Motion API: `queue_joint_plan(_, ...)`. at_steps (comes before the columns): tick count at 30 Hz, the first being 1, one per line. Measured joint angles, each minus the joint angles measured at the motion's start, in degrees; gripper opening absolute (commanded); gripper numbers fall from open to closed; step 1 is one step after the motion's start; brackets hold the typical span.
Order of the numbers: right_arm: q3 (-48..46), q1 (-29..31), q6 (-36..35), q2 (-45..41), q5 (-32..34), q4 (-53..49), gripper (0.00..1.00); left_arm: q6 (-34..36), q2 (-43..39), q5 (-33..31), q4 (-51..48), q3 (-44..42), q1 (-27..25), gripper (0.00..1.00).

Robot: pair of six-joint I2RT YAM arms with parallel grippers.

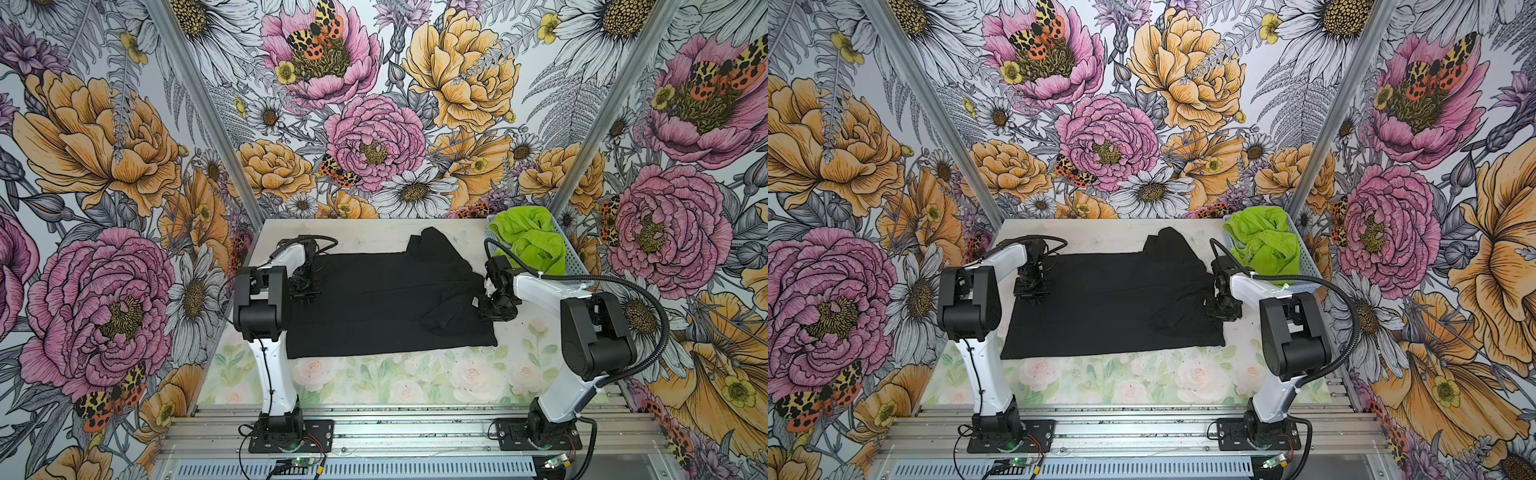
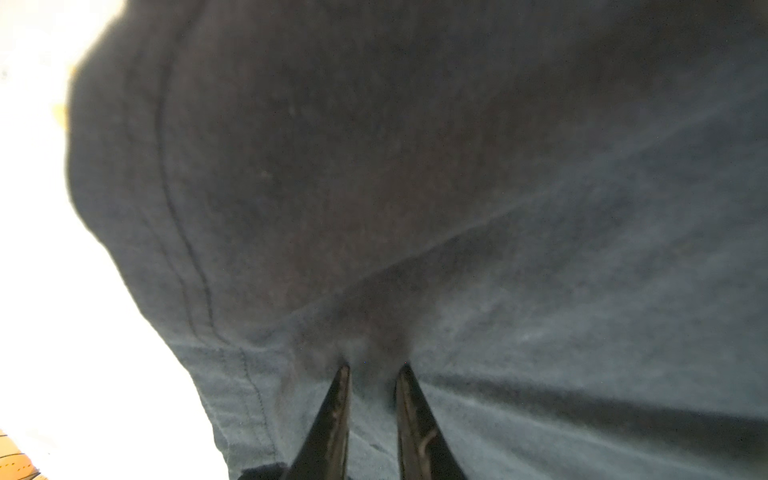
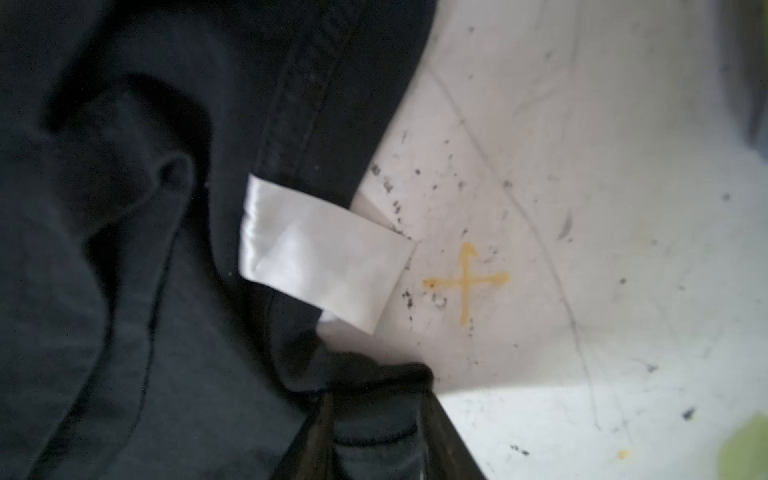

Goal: Fold and stack the mixed laundry pile

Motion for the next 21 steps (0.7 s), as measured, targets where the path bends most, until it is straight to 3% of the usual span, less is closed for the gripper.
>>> queue_joint_plan(7,1.3,-0.3,0.0,-0.5,0.4,0.4,0.38,0.0,0.0,0.0,0.0,0.0,0.0,0.21)
queue_joint_plan(16,4.0,0.2,-1.0,4.8,0.3,0.8,0.4,0.0,0.0,0.0,0.0,0.0,0.0,0.21)
queue_joint_plan(18,4.1,0.6,-1.5,4.9,0.2,1.3,0.37,0.2,0.0,-0.1,0.1,0.0,0.1,0.21)
queue_joint_plan(21,4.1,1.0,-2.1,5.0,0.5,1.3,0.22,0.2,0.0,-0.1,0.2,-0.1,0.2,0.21)
